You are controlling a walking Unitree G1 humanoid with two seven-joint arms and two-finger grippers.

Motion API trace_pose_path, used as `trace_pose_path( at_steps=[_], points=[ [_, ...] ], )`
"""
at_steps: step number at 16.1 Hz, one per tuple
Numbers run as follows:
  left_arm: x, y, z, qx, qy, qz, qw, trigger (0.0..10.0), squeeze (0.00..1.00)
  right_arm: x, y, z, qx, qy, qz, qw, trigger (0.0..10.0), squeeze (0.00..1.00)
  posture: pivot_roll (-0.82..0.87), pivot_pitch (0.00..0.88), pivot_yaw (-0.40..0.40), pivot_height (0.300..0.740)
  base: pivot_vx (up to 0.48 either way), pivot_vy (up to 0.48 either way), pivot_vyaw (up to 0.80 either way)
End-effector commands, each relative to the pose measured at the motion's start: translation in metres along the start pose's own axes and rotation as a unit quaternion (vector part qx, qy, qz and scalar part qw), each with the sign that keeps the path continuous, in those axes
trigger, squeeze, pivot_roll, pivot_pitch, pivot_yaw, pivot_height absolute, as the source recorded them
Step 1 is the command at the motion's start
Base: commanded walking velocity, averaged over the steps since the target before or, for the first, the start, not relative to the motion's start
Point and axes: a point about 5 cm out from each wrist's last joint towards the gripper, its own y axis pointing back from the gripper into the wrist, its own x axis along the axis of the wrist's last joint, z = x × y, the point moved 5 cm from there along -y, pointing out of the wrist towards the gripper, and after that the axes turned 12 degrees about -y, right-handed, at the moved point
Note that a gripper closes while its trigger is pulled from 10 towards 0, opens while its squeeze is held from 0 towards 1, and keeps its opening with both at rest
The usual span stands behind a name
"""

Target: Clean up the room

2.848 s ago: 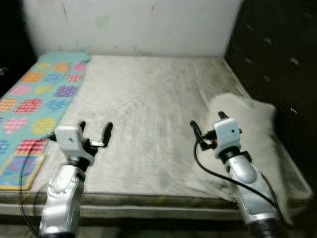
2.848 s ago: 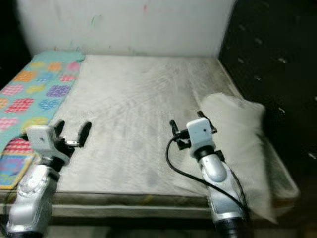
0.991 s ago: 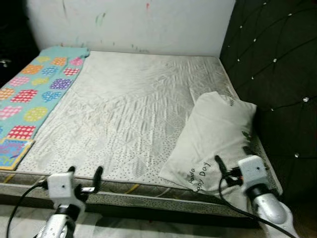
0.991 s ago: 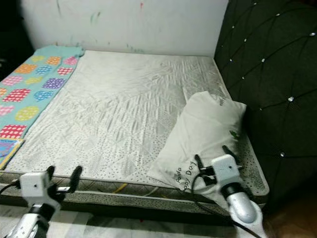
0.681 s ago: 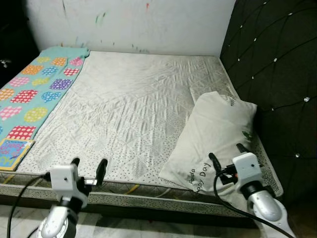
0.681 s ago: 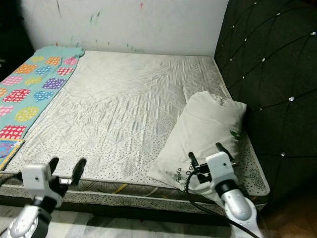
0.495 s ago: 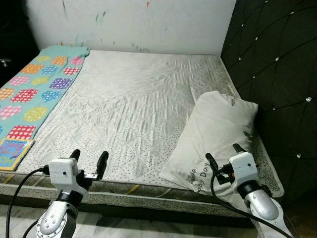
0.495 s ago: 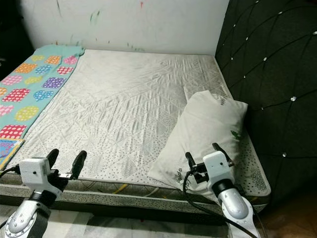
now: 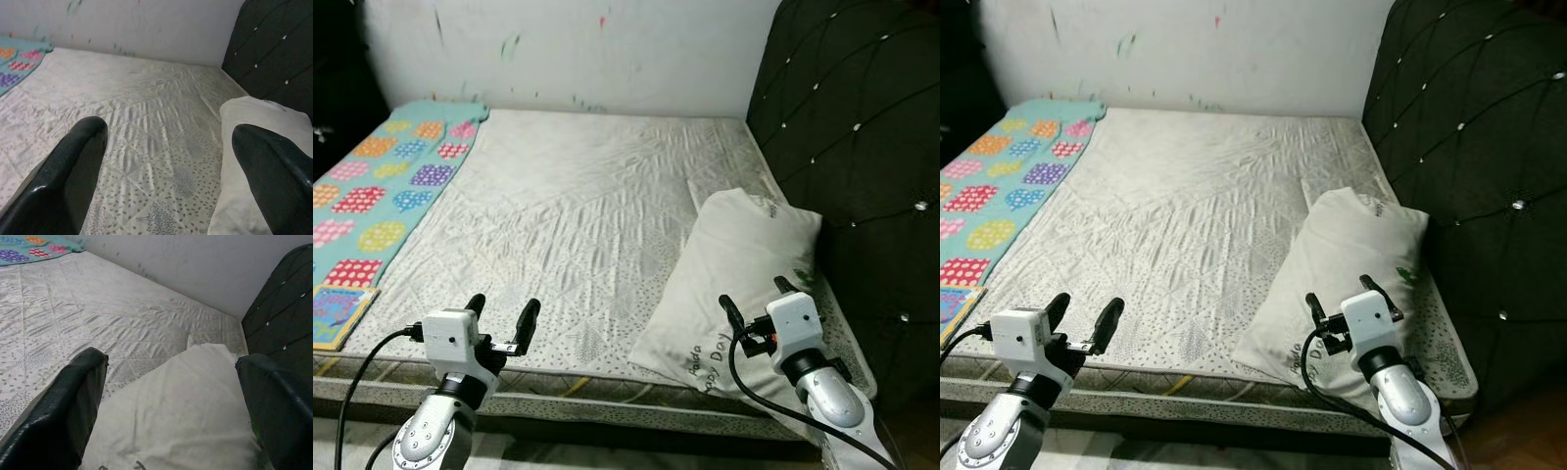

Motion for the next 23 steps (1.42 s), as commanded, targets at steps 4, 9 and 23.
trace_pose_path(
  at_steps=[4, 9, 23],
  points=[
    [0.004, 0.001, 0.002, 0.0, 0.0, 0.001, 1.0, 10.0, 0.0, 0.008, -0.001, 0.0, 0.001, 0.001, 0.008, 1.0, 10.0, 0.0, -0.06, 0.0, -0.005, 0.74, 0.284, 0.0, 0.0],
    [0.005, 0.0, -0.001, 0.004, -0.002, 0.001, 1.0, 10.0, 0.0, 0.009, -0.001, 0.0, 0.003, 0.003, 0.005, 1.0, 10.0, 0.0, -0.06, 0.0, -0.008, 0.74, 0.287, 0.0, 0.0],
    [0.005, -0.011, -0.002, 0.021, 0.004, -0.008, 1.0, 10.0, 0.0, 0.012, -0.006, -0.001, 0.002, 0.005, 0.008, 1.0, 10.0, 0.0, -0.06, 0.0, -0.007, 0.74, 0.061, -0.042, 0.0]
  ],
)
